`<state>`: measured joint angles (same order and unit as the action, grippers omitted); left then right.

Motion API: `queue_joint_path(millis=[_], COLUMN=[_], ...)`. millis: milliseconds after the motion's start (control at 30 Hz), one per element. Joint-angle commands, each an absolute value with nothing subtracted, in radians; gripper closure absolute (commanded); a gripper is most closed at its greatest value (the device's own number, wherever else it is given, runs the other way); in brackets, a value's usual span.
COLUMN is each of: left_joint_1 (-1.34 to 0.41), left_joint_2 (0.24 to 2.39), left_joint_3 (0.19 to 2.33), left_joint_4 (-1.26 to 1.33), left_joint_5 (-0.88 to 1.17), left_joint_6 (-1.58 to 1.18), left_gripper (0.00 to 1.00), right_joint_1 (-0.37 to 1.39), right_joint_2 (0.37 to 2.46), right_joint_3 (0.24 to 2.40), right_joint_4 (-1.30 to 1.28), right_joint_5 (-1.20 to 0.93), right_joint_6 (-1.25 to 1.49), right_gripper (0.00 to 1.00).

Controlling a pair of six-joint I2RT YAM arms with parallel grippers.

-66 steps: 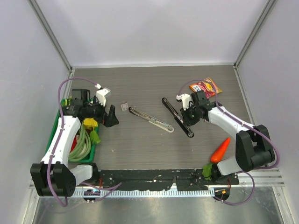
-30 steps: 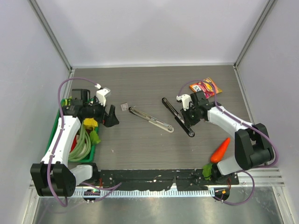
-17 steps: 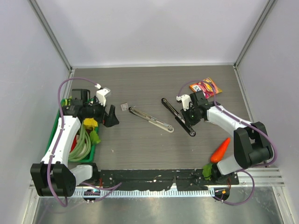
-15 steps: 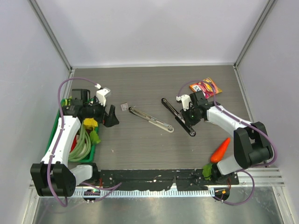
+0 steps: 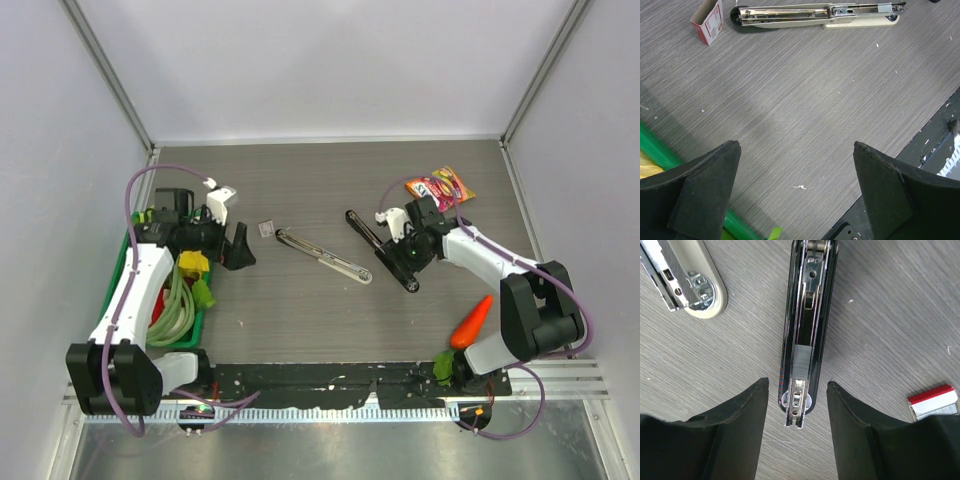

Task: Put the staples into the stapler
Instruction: Install the staple into the stapler.

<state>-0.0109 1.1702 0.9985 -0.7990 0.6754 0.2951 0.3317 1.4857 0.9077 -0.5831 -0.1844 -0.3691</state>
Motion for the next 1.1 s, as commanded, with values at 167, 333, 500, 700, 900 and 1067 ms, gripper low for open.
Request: queue_joint_path(millis=[167,333,500,700,900,1067], left_joint_1=[-0.104,-0.254,-0.311,-0.314,-0.314,-0.316], left_joint_2=[1.354,1.52,1.788,2.057,2.183,2.281], left_joint_3=[1.235,1.396,1.589,1.826,1.953,2.028], left_joint_4=[-0.712,-0.579,-0.535,-0.569,-0.565,-0.561], left_joint_5=[0.7,0.597,0.601,0.646,0.684,0.696], left_joint_6=[0.212,0.175,0.085,0.02,-0.032,-0.067], left_gripper=[0.0,0.0,0.0,0.0,0.0,0.0], right_joint_1=[0.367,0.347,0.279,0.219,0.225,0.268], right_joint_2=[1.445,1.413,1.304,1.255,1.299,1.356], right_joint_3=[0.848,0.836,0.834,0.816,0.815,0.795], right_joint_4=[-0.568,-0.572,-0.577,-0.545,-0.543,-0.526], right_joint_5=[-0.143,-0.173,-0.25,-0.344,-0.382,-0.327], right_joint_6=[-0.475,-0.518,-0.528,-0.54,-0.545,-0.542], right_gripper=[0.55,0.45,0.36,0.36,0.36,0.37])
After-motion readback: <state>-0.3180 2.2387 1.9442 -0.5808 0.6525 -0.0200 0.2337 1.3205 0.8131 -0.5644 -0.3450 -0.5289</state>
